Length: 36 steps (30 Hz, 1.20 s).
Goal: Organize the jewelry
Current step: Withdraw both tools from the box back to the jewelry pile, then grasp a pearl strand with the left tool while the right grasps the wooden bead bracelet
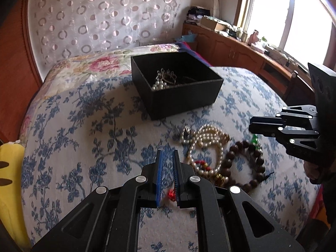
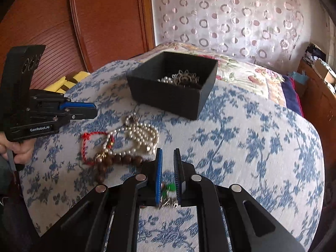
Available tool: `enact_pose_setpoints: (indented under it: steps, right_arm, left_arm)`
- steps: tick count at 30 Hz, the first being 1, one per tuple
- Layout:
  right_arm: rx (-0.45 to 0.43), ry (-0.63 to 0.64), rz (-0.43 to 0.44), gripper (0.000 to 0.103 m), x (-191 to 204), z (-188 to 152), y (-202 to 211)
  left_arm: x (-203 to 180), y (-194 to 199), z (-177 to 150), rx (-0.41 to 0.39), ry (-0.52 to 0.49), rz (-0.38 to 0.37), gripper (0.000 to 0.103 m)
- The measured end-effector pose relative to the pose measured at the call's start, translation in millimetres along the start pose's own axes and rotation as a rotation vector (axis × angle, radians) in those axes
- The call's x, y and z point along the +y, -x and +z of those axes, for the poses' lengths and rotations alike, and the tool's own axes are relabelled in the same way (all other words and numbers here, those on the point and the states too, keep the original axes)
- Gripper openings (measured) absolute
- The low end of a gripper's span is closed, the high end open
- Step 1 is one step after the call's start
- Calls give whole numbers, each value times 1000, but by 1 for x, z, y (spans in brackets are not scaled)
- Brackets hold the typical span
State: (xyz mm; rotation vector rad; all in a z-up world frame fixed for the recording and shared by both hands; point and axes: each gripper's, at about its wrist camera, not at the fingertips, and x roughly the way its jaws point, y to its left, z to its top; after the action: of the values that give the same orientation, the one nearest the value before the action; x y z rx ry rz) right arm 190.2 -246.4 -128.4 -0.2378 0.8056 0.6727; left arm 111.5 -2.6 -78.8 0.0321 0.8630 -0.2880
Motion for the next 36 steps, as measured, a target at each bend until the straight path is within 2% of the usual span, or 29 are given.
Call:
enact_pose_setpoints:
  steps: [2,3,5,18,24,29,31,33,36]
  right_arm:
    - [6,-7,5,14,1,-3,-1]
    - [8,-6,4,15,1,-4,-2]
    - [5,11,5,20,5,-6,-2]
    - [68,47,-3,21,11,-10,-14]
    - [75,53,-6,21,14,-13,-21]
    - [48,73,-35,21,18,-17,-20]
    - [48,71,-33,21,18,-17,-20]
    - [48,67,-28,22,18,-17,-20]
    - [48,66,-28,22,18,-17,-20]
  left_arm:
    - [0,0,-2,8,-4,0,10]
    - [-1,0,-3,10,-7,2,19]
    - [-2,2,-6,7,-14,-3,25]
    - [-17,-17,-1,31,-44,-46,26]
    - [-23,-24,7,23,-52,-45,26]
    - [-26,-31,10,47,-76,-49,26]
    - [-28,-34,11,55,-85,-50,25]
    - [-29,-36,13,55,-88,-60,13]
    - [-27,-38,16,56,-81,-63,13]
